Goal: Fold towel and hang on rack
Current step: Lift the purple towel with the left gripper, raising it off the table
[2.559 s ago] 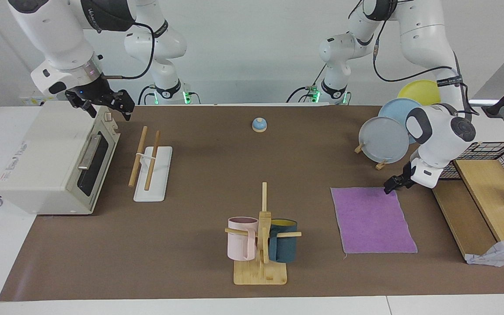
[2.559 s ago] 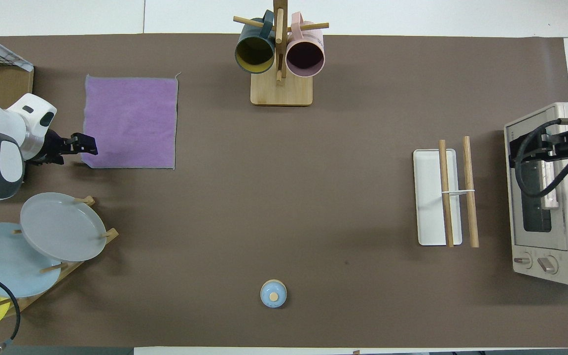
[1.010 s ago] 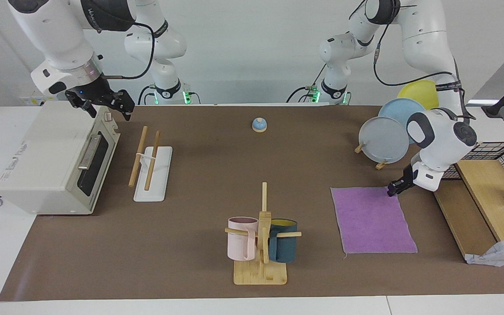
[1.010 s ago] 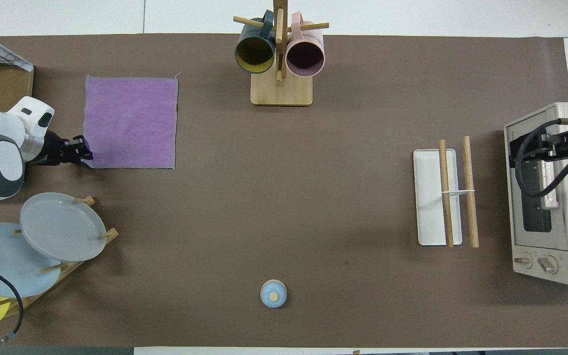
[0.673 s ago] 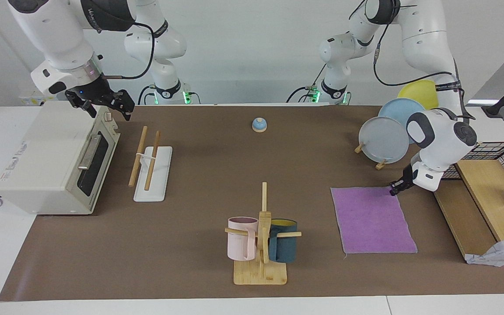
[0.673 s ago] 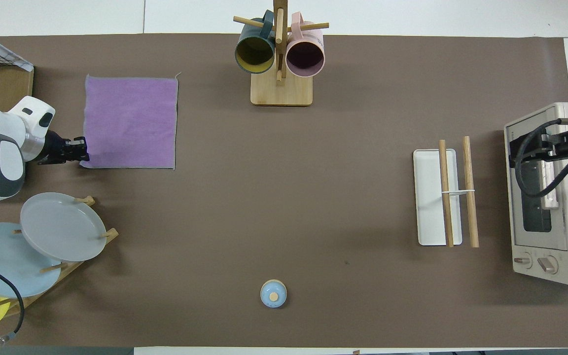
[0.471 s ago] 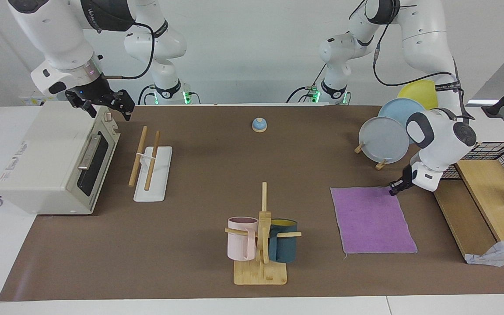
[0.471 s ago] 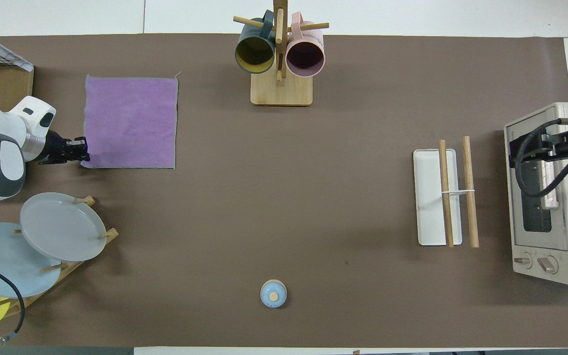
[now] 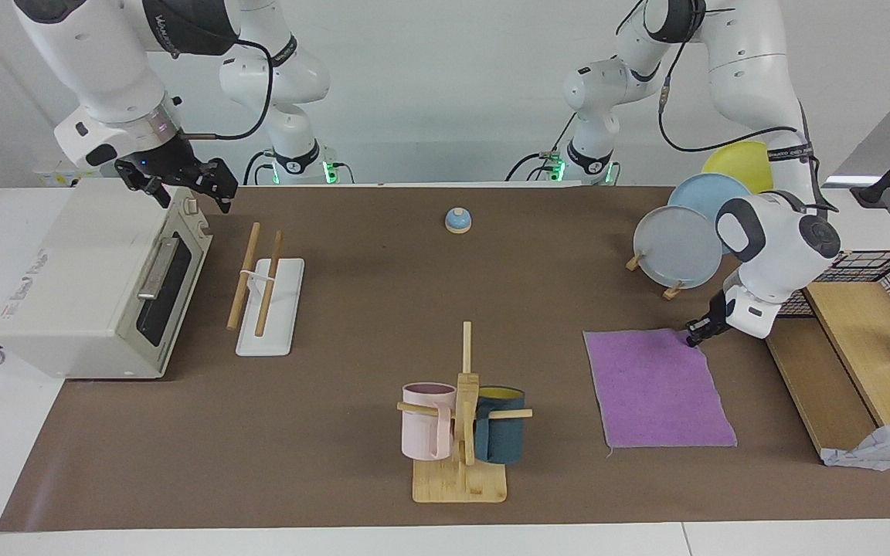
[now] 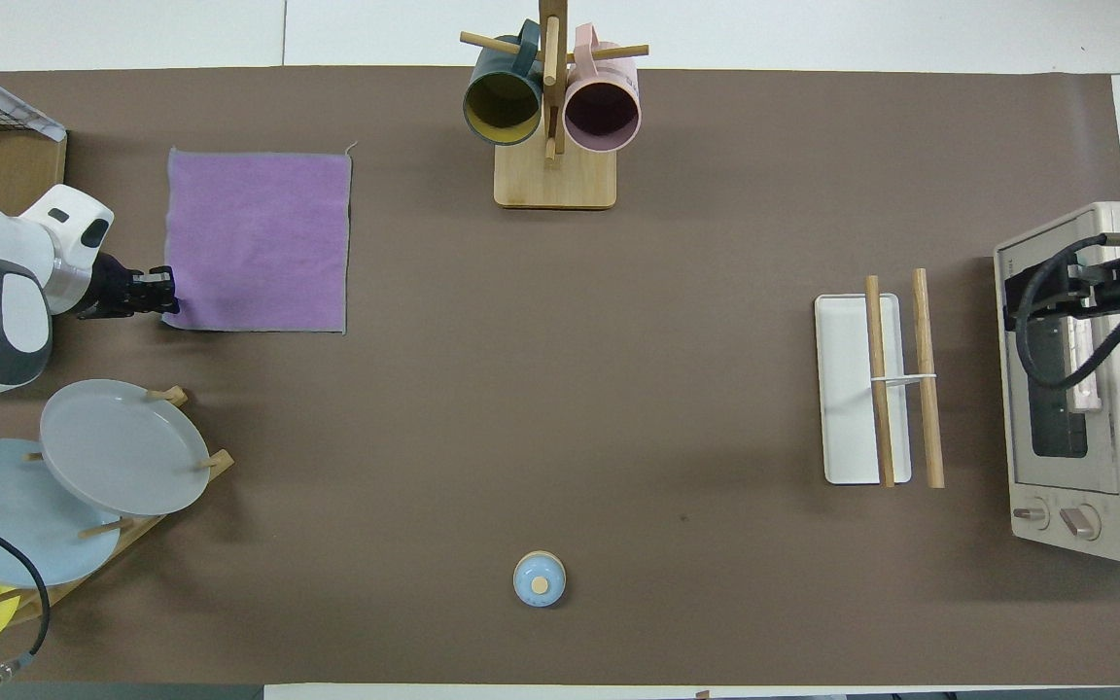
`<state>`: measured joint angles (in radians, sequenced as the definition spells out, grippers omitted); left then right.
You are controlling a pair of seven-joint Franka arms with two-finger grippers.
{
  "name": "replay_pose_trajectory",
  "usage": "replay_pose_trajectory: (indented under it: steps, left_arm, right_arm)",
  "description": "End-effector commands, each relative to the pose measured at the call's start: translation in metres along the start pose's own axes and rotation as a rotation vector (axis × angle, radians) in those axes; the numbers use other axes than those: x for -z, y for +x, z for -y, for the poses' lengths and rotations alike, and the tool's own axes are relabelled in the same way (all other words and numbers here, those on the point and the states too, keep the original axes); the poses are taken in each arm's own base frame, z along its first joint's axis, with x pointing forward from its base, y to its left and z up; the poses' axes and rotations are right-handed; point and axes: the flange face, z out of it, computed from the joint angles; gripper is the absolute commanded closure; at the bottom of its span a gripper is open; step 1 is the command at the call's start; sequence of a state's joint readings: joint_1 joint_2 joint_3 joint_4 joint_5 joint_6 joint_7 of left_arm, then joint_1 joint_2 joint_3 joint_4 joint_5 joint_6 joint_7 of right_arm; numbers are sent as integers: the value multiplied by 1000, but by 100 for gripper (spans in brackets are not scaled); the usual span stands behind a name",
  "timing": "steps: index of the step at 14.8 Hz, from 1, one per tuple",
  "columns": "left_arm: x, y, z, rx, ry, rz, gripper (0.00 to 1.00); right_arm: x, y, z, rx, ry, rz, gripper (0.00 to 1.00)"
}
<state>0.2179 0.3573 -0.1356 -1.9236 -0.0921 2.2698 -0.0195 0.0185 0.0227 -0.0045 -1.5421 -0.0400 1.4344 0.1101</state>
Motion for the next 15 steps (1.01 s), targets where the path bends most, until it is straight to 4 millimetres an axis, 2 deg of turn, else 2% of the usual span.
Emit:
replay_pose_trajectory:
  steps: [1, 2, 4, 6, 7, 8, 9, 11, 12, 15]
  left_arm:
    - [20, 7, -5, -101, -4, 17, 100]
    - [28, 5, -14, -131, 0, 20, 100]
    - [48, -2, -59, -243, 52, 35, 100]
    - [64, -13, -129, -403, 138, 65, 100]
    - [58, -29, -176, -520, 205, 59, 100]
    - [44, -52, -219, -640, 273, 52, 100]
    - [23, -75, -243, -714, 315, 59, 100]
    - [-14, -101, -257, -698, 336, 58, 100]
    - [-24, -106, -259, -685, 328, 41, 100]
    - [-28, -105, -256, -667, 322, 36, 100]
  right_arm:
    - [2, -4, -4, 16, 24, 4, 0]
    - [2, -4, -4, 16, 24, 4, 0]
    - [2, -4, -4, 16, 24, 4, 0]
    - [2, -4, -4, 16, 24, 4, 0]
    - [2, -4, -4, 16, 24, 4, 0]
    - [2, -4, -4, 16, 24, 4, 0]
    - [2, -4, -4, 16, 24, 4, 0]
    - [2, -4, -4, 16, 24, 4, 0]
    - [2, -4, -4, 16, 24, 4, 0]
    - [2, -4, -4, 16, 24, 4, 0]
